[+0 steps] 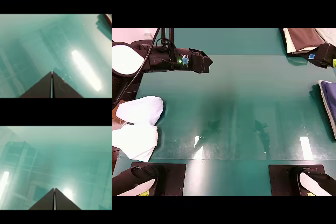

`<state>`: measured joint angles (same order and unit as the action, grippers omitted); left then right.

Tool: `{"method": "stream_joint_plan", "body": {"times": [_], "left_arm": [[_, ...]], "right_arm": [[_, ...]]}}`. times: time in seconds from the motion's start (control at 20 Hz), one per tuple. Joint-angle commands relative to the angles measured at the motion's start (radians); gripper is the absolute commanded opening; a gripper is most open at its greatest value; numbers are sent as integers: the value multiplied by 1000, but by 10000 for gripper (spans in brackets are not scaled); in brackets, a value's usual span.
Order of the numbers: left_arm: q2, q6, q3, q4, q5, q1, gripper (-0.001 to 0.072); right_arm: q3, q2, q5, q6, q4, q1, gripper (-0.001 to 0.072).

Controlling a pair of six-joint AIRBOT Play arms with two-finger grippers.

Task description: Fold the shirts.

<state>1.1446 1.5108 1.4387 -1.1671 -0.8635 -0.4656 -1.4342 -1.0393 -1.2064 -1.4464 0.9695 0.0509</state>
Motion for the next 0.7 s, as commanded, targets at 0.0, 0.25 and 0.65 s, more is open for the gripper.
{"method": "stream_joint_plan", "body": {"times": [0.0, 0.25, 0.65], "left_arm": [[-1, 0, 0, 0, 0, 1, 25], [-1, 0, 0, 0, 0, 1, 25], [-1, -1, 1, -21, 64, 1, 25]], "right_arm": [[-1, 0, 0, 0, -1, 2, 17], [-1, 0, 0, 0, -1, 2, 17], [-1, 0, -9, 0, -1, 2, 17]]}}
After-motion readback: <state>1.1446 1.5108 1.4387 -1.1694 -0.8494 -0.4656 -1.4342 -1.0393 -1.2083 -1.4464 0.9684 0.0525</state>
